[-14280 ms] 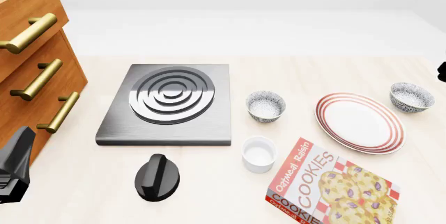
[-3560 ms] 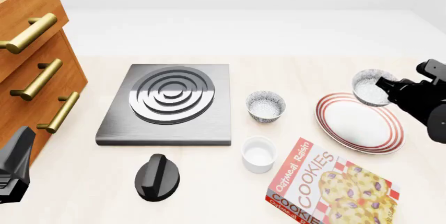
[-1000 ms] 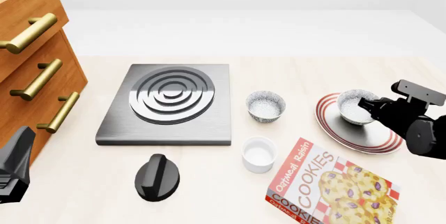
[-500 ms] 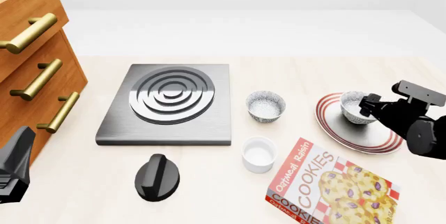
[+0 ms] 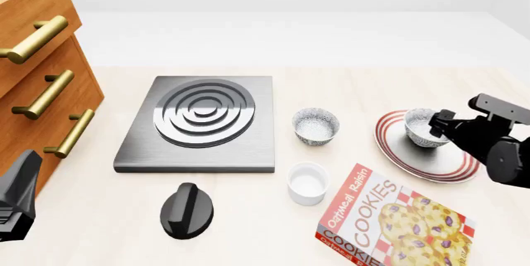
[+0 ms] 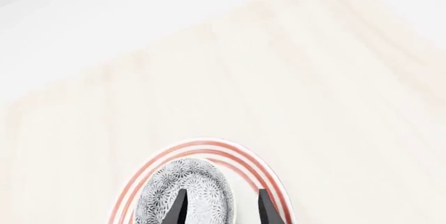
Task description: Pick the akita bowl next to the plate and place it on the plate.
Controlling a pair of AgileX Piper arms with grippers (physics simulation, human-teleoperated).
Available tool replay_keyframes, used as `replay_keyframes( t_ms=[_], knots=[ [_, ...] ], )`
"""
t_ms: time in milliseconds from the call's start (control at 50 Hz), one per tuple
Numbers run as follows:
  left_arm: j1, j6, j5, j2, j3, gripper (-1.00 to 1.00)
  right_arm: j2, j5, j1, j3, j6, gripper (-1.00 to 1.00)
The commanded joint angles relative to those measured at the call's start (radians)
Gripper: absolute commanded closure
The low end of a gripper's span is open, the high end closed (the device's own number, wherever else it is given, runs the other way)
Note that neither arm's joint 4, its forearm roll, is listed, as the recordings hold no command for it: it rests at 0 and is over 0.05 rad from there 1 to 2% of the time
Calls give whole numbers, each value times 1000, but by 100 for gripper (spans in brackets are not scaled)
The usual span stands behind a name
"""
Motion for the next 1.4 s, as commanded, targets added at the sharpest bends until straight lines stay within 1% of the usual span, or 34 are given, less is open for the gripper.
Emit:
replay_keyframes(
  t_ms=[20, 380, 480, 880, 960, 1400],
  knots=[
    [0, 0, 0, 0, 0, -100, -16, 6, -6, 6, -1, -100],
    [0, 0, 0, 0, 0, -100, -3, 2, -11, 1, 3, -100],
    [0, 0, 0, 0, 0, -100, -19, 11, -11, 4, 4, -100],
    [0, 0, 0, 0, 0, -100, -246, 138, -32, 36, 10, -100],
    [0, 0, 0, 0, 0, -100, -311, 173, -34, 46, 15, -100],
    [0, 0, 0, 0, 0, -100, -535, 292, -44, 89, 33, -100]
  ],
)
